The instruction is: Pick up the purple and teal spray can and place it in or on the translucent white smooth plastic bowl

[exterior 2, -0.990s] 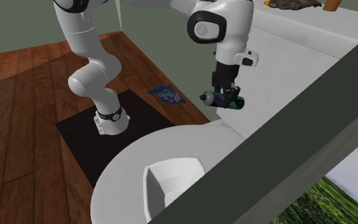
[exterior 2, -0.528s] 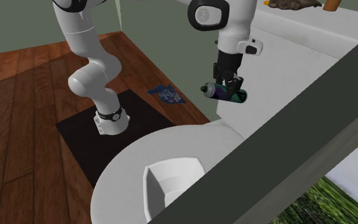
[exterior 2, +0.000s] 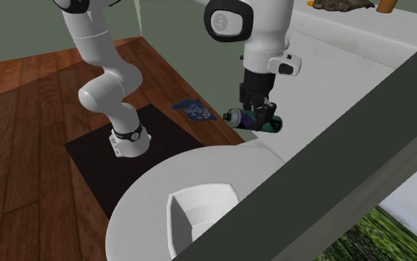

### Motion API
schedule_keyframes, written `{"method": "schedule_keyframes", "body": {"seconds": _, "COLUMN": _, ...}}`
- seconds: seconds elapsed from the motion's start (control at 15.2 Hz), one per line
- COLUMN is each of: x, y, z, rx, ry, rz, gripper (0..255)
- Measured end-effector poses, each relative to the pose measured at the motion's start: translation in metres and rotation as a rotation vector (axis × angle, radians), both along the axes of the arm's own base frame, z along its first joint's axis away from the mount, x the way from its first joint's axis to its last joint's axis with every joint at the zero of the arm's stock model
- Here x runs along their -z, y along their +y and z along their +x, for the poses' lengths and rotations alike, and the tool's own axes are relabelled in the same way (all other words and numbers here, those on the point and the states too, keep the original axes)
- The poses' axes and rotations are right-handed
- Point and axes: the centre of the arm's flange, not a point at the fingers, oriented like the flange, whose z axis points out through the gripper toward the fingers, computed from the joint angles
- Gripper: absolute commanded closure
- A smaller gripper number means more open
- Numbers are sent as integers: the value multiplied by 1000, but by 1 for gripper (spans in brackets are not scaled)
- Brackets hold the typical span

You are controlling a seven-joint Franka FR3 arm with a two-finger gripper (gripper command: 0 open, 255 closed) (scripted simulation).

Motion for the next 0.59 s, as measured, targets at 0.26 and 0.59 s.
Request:
{"method": "schedule_keyframes", "body": {"seconds": 0.26, "x": 0, "y": -50, "z": 14, "rx": 0, "ry": 0, "rz": 1, "gripper": 255}}
{"method": "schedule_keyframes", "body": {"seconds": 0.59, "x": -2, "y": -113, "z": 38, "rx": 0, "ry": 0, "rz": 0, "gripper": 255}}
